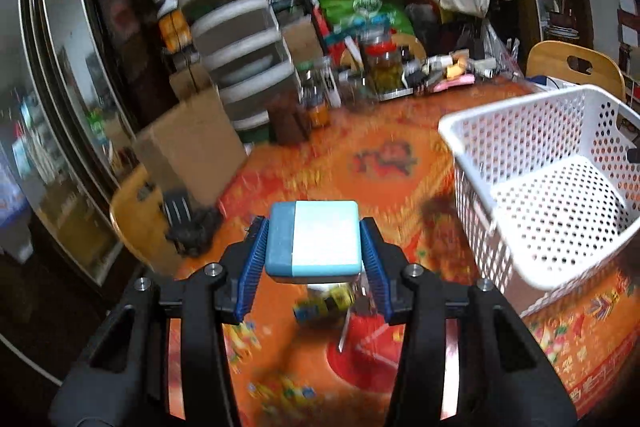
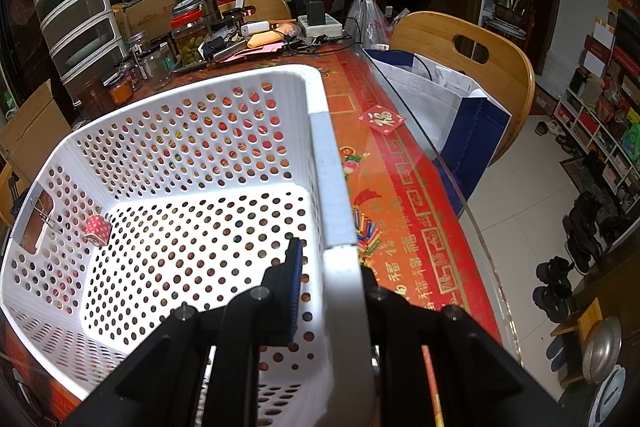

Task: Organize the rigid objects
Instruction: 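Lift the light-blue block into the basket and release it with the left gripper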

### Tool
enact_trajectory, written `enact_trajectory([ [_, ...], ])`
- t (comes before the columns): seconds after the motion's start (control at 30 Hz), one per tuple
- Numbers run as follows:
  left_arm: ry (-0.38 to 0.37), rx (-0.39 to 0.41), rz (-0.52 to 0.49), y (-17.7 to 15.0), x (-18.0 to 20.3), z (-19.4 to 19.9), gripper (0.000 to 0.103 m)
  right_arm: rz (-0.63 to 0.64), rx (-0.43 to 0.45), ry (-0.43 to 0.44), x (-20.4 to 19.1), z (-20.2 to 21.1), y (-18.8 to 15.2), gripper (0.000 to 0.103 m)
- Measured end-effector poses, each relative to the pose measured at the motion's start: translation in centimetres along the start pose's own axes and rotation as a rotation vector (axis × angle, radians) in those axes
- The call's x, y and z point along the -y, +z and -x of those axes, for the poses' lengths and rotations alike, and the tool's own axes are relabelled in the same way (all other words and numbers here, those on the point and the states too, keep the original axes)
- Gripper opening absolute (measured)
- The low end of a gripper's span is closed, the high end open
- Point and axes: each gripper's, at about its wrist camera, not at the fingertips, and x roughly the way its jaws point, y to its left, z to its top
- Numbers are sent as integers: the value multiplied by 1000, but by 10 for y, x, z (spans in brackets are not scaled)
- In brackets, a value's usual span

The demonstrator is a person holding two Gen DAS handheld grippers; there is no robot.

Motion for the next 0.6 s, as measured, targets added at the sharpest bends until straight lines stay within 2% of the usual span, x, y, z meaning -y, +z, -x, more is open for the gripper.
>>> enact_trajectory([
  [0.13,35,67,-72,29,13,15,44,1,0,0,0,0,0,14],
  [0.37,40,96,-156,53,42,25,44,0,2,4,-1,-1,-1,14],
  [0.6,-65,74,-278,75,101,22,44,1,2,9,0,-1,-2,14],
])
